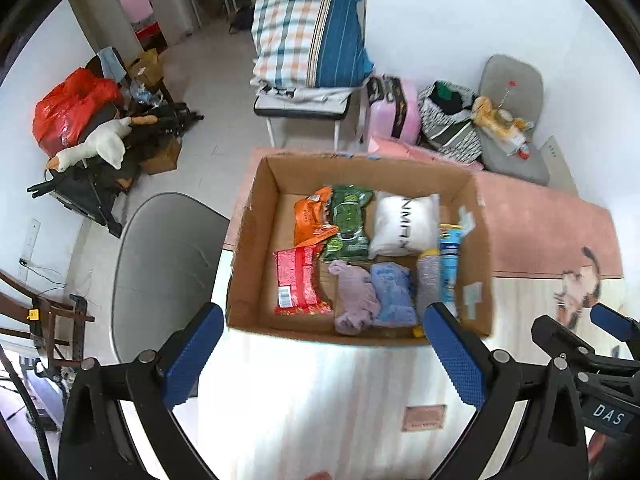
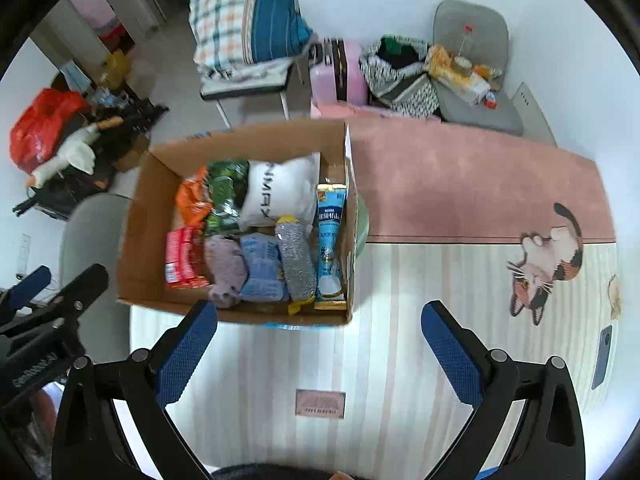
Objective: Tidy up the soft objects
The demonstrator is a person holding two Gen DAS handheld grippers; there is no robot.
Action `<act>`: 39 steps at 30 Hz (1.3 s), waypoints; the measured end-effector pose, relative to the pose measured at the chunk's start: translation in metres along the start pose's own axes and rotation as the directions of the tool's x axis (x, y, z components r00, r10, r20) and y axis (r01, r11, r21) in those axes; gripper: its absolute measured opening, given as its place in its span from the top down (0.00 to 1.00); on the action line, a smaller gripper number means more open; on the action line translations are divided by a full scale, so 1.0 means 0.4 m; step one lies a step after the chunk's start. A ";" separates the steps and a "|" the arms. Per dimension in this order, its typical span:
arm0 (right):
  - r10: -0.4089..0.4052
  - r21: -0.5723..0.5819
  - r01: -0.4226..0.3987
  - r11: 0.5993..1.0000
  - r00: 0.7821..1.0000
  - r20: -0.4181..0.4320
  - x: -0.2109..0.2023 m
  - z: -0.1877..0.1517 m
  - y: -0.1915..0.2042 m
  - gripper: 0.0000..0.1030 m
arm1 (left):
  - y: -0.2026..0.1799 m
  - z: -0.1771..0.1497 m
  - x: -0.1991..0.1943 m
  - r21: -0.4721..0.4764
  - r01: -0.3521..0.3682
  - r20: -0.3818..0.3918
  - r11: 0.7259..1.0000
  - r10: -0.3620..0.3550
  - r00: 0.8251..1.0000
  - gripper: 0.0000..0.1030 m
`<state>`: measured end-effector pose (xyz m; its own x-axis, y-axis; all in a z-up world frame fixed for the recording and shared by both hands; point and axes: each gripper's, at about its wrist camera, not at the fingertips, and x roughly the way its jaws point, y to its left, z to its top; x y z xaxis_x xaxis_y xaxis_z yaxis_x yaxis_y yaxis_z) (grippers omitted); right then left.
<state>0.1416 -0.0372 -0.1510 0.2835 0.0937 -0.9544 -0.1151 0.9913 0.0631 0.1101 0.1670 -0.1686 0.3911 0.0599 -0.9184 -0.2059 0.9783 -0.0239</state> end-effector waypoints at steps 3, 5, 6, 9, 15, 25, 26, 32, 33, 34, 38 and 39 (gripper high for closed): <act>0.013 -0.004 -0.013 1.000 0.999 0.050 -0.096 -0.031 0.000 0.00 | -0.002 -0.019 -0.081 -0.002 0.004 0.042 1.000 -0.004 0.999 0.01; 0.014 -0.015 -0.013 1.000 0.997 0.080 -0.155 -0.051 0.001 0.00 | 0.000 -0.033 -0.135 -0.009 0.019 0.068 1.000 -0.018 0.998 0.01; 0.018 -0.019 -0.016 1.000 0.995 0.100 -0.193 -0.064 0.000 0.00 | 0.002 -0.038 -0.154 -0.010 0.020 0.073 1.000 -0.019 0.997 0.01; 0.009 -0.038 -0.003 0.999 0.990 0.142 -0.277 -0.092 0.004 0.00 | 0.009 -0.051 -0.219 -0.019 0.038 0.094 0.999 -0.036 0.995 0.01; 0.024 -0.054 -0.013 0.998 0.978 0.209 -0.404 -0.135 0.007 0.00 | 0.010 -0.083 -0.327 -0.008 0.052 0.129 0.999 -0.051 0.990 0.01; 0.025 -0.095 -0.002 0.995 0.970 0.241 -0.506 -0.180 0.019 0.00 | 0.015 -0.110 -0.408 0.004 0.061 0.175 0.998 -0.061 0.983 0.01; 0.022 -0.094 0.000 0.996 0.970 0.241 -0.508 -0.181 0.018 0.00 | 0.016 -0.110 -0.409 -0.001 0.064 0.177 0.998 -0.063 0.982 0.01; -0.038 -0.063 0.058 0.996 0.958 0.285 -0.511 -0.164 0.009 0.00 | 0.007 -0.104 -0.402 0.003 0.037 0.216 0.999 -0.036 0.976 0.01; -0.050 -0.056 0.069 0.996 0.955 0.294 -0.513 -0.159 0.006 0.00 | 0.007 -0.104 -0.400 0.003 0.039 0.221 0.999 -0.039 0.974 0.01; -0.055 -0.053 0.073 0.996 0.953 0.298 -0.514 -0.158 0.003 0.00 | 0.006 -0.103 -0.398 0.000 0.037 0.222 0.999 -0.036 0.974 0.01; -0.064 -0.050 0.083 0.995 0.951 0.302 -0.507 -0.145 -0.002 0.00 | 0.000 -0.098 -0.388 0.005 0.017 0.219 1.000 -0.018 0.976 0.00; -0.065 -0.052 0.084 0.995 0.952 0.298 -0.502 -0.143 -0.003 0.00 | -0.001 -0.098 -0.385 0.006 0.018 0.216 1.000 -0.019 0.976 0.00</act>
<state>0.0304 -0.0624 0.0240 0.5616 0.0524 -0.8258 -0.1399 0.9896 -0.0323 0.0149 0.1495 -0.0426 0.5793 0.0827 -0.8109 -0.1936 0.9803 -0.0383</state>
